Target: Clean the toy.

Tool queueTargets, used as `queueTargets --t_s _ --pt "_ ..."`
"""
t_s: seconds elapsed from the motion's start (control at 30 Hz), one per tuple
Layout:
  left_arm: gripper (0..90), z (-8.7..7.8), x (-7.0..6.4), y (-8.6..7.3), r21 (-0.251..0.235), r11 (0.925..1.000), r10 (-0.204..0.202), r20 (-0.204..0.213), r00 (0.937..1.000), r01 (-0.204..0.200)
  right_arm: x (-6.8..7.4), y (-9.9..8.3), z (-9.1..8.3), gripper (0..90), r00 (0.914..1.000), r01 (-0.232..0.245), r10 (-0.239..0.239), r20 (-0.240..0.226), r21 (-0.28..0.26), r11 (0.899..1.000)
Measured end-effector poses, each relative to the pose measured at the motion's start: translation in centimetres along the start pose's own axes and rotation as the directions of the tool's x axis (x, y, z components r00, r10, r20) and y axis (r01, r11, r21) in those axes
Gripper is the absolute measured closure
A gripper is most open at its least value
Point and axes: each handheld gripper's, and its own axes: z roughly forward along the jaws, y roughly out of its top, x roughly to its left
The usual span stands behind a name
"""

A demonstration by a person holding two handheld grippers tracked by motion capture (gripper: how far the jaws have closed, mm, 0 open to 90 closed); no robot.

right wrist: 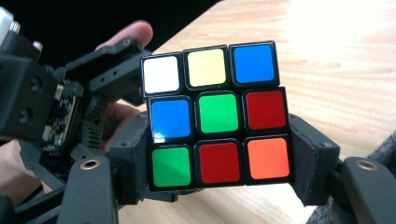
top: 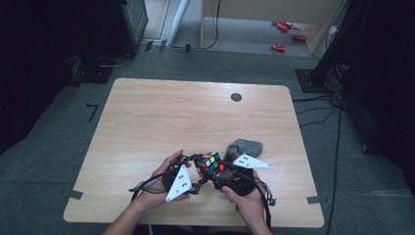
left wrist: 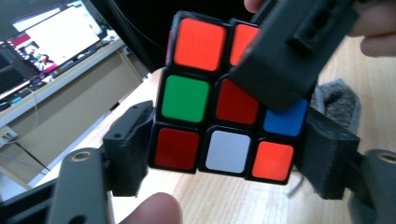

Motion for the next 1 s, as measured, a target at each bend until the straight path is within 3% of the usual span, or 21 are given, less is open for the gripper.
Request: queueTargets --t_s 0.1,0.23,0.4,0.53,0.63,0.7,0.8,0.83,0.9,0.97,1.0 --pt "31.1 -0.1 0.0 0.0 0.000 1.0000 0.002 -0.003 1.0000 -0.002 -0.2 0.0 0.1 33.8 0.9994 -0.031 0.032 -0.016 0.020 0.999" --pt "33.3 -0.4 0.2 0.2 -0.014 0.9993 -0.033 0.002 0.9994 0.033 -0.7 0.1 0.1 33.5 0.9947 -0.078 0.078 -0.067 -0.002 0.997" --pt "34.4 -0.7 0.9 0.2 0.000 0.9913 -0.132 0.015 0.9912 0.132 -0.8 0.2 -0.3 29.0 0.9947 -0.042 0.040 -0.095 -0.019 0.999" --pt "34.5 -1.5 2.5 -0.3 0.003 0.9650 -0.262 0.013 0.9649 0.262 -1.3 0.6 -1.3 25.0 0.9963 -0.001 -0.005 -0.086 -0.075 0.997" --pt "34.6 -2.2 3.8 -0.6 0.016 0.9253 -0.379 0.036 0.9246 0.379 -1.9 0.8 -2.1 23.4 0.9958 0.091 -0.091 0.001 -0.129 0.988" --pt "34.6 -2.5 4.3 -0.7 0.020 0.9117 -0.411 0.041 0.9108 0.410 -2.4 0.8 -2.4 25.7 0.9817 0.181 -0.169 0.087 -0.151 0.972" --pt "34.6 -2.7 4.5 -0.9 0.030 0.9031 -0.429 0.045 0.9020 0.428 -3.5 0.4 -2.6 26.7 0.9374 0.303 -0.274 0.215 -0.117 0.946" --pt "34.6 -2.6 4.5 -0.9 0.035 0.9008 -0.434 0.050 0.8995 0.433 -4.0 0.2 -2.6 26.5 0.9260 0.322 -0.290 0.241 -0.102 0.941" --pt "34.6 -2.6 4.5 -0.9 0.043 0.8955 -0.445 0.061 0.8935 0.443 -5.1 0.0 -2.5 24.5 0.9120 0.330 -0.302 0.277 -0.060 0.942" --pt "34.6 -2.5 4.5 -0.9 0.053 0.8904 -0.455 0.096 0.8852 0.452 -5.8 -0.3 -2.3 21.4 0.8929 0.331 -0.321 0.316 0.020 0.943" --pt "34.6 -2.5 4.5 -0.9 0.056 0.8918 -0.452 0.101 0.8861 0.449 -6.1 -0.5 -2.1 20.3 0.8895 0.327 -0.324 0.322 0.047 0.944"
